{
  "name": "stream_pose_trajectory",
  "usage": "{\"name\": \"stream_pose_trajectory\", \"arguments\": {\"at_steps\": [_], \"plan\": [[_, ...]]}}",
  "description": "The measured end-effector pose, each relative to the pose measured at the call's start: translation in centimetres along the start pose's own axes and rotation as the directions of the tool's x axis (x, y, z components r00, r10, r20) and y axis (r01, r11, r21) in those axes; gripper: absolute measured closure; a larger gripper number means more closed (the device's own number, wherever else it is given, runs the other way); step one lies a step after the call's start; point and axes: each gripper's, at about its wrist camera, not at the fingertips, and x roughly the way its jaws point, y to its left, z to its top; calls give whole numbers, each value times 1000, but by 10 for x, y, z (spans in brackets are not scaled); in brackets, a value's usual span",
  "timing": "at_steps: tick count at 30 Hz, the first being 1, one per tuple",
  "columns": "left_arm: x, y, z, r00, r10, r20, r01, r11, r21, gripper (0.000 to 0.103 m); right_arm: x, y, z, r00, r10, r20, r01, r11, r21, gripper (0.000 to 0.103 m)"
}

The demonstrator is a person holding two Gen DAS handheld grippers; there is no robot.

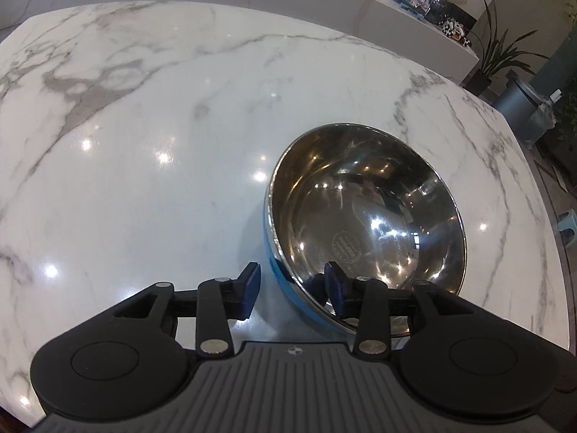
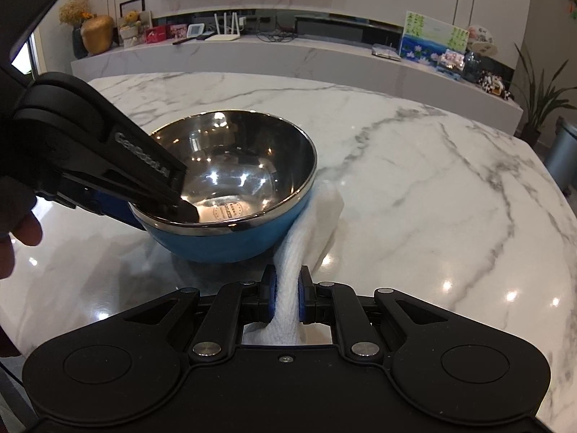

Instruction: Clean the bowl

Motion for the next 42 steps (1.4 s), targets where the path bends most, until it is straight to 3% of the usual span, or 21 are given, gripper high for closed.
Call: {"name": "stream_pose_trajectory", "arguments": {"at_steps": [3, 12, 18, 25, 28, 30, 32, 35, 42], "plan": [[-2, -2, 2, 1000, 11, 3, -11, 1000, 26, 78, -4, -1, 2, 1000, -3, 11, 3, 1000, -2, 93], [-4, -2, 16, 999, 49, 7, -50, 991, 128, 87, -20, -22, 20, 995, -34, 96, 33, 999, 13, 93], [-2, -4, 21, 999, 53, -7, -51, 982, 181, 88, -18, -20, 22, 995, -3, 103, 8, 999, -44, 93], [0, -1, 22, 999, 38, -15, -34, 984, 176, 87, -6, -4, 7, 999, 41, 29, -39, 996, -75, 93], [2, 1, 18, 999, 19, -36, -13, 990, 141, 77, -2, 1, 1, 999, 54, 3, -53, 996, -78, 93], [4, 3, 15, 999, 2, -53, 5, 993, 116, 63, -1, 2, -1, 998, 57, -3, -57, 995, -78, 93], [4, 5, 12, 998, -18, -60, 24, 996, 92, 62, -1, 3, -2, 998, 60, -6, -60, 995, -78, 93], [4, 3, 10, 997, -33, -67, 38, 996, 84, 63, -2, 2, -2, 998, 61, -4, -61, 995, -78, 93], [2, 2, 19, 998, -5, -68, 16, 986, 163, 79, -11, -10, 7, 998, 31, 47, -28, 996, -79, 93]]}}
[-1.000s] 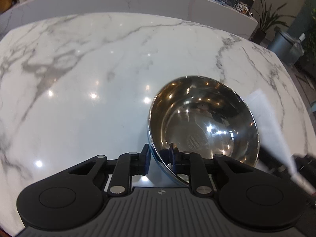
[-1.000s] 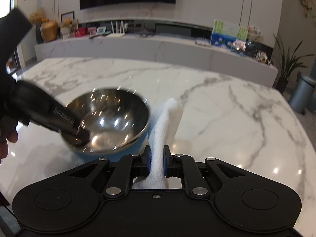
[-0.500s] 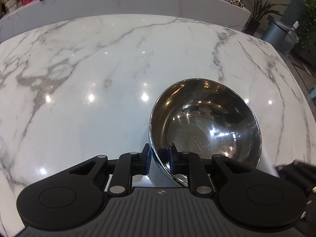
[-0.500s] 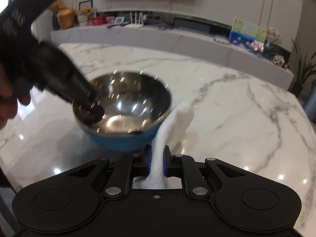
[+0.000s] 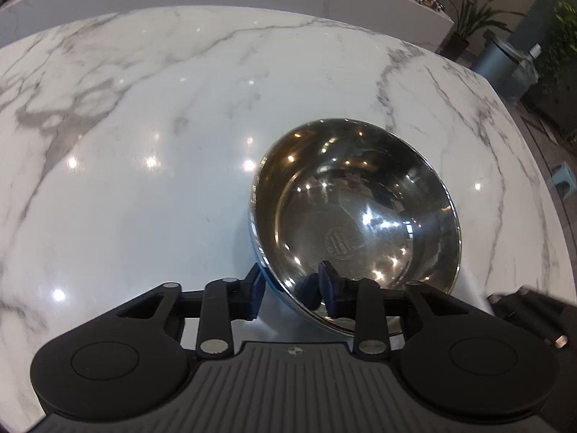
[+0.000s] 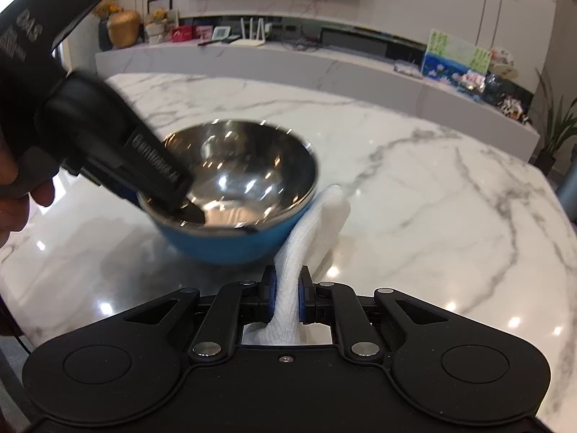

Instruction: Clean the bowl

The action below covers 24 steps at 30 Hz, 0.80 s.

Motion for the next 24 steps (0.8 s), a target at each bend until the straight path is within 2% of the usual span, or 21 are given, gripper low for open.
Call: {"name": "stream_pose_trajectory", "arguments": {"at_steps": [3, 8, 14, 20, 24], "plan": [[-2, 0, 6, 1000, 26, -4, -26, 999, 44, 84, -4, -6, 6, 1000, -6, 25, 6, 1000, -5, 93], [-1, -3, 12, 998, 60, -8, -59, 994, 95, 85, -5, -6, 11, 999, 8, 52, -5, 999, -48, 93], [-1, -3, 9, 998, 64, 6, -64, 995, 72, 84, 1, 1, 5, 999, 35, 21, -33, 997, -75, 93], [3, -2, 0, 1000, 11, -1, -11, 1000, 8, 67, 10, 6, -7, 998, 53, -31, -55, 996, -68, 93], [5, -3, -5, 1000, -16, 3, 16, 999, -33, 59, 16, 8, -12, 997, 51, -53, -54, 997, -58, 93]]}}
